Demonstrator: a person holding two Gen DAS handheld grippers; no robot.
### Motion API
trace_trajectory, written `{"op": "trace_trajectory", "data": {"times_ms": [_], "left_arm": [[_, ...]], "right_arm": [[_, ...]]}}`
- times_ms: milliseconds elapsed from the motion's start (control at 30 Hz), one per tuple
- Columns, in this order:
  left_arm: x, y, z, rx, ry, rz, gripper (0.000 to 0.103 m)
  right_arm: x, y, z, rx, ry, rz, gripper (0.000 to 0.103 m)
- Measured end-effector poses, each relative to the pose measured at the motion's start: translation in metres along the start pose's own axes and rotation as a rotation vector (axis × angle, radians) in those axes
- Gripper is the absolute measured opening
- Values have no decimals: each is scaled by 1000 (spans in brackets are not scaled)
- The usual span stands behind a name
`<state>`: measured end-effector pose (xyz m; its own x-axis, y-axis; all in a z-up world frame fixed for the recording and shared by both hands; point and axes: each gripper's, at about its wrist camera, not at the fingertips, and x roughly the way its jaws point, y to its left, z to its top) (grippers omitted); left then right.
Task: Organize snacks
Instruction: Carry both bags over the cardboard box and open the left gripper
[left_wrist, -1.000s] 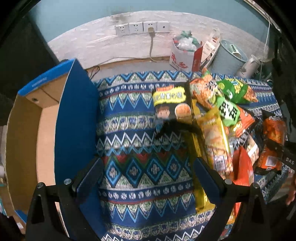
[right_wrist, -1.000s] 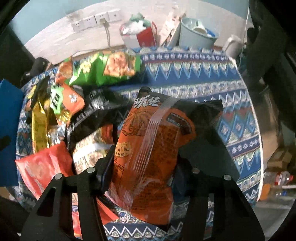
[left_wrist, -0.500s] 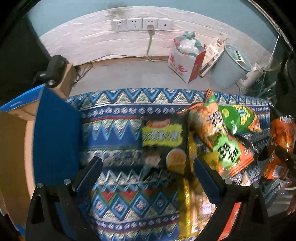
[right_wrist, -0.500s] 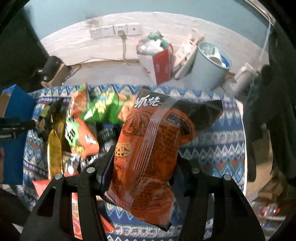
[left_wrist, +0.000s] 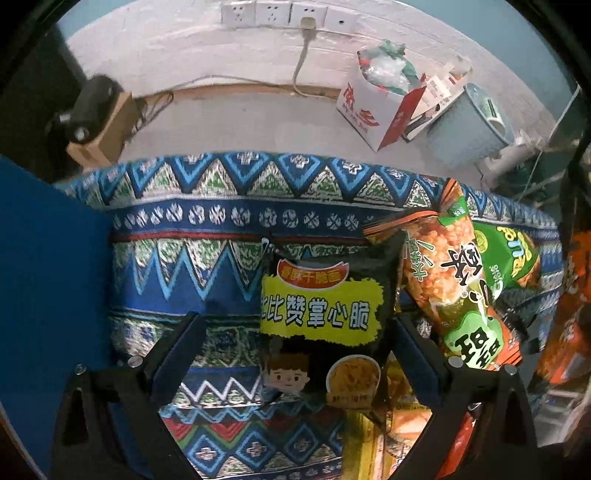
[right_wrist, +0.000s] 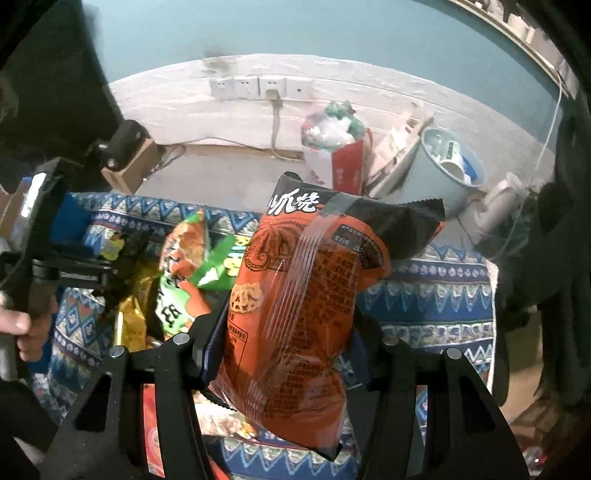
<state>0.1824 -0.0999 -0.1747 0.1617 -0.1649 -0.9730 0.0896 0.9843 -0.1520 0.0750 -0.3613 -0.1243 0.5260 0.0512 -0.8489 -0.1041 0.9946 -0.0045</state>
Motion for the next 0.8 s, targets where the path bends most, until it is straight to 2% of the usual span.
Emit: {"op": "trace_trajectory", "data": {"times_ms": [33,67,100,200,433,567,800], "left_arm": [[1,2,-1,-14,1,-22,84],[2,5,-2,-26,6,-42,66],[2,7,-2,-40,11,-64,62],[-1,8,-4,-30,4,-64,59],[-25,7,-16,42,-38,9,59],[-51,9,-23,83,-69,56,59],[-109,22,-40,129,-163,87,59]], "right_arm": [[1,2,0,1,0,8,55],[2,2,0,3,1,11,55],[3,3,1,5,3,13,55],[7,3,0,16,10,22,55],[3,11,-1,6,0,30,55],[-4,21,-2,-24,-11,30,55],[-18,48,4,-68,-28,65,55]]}}
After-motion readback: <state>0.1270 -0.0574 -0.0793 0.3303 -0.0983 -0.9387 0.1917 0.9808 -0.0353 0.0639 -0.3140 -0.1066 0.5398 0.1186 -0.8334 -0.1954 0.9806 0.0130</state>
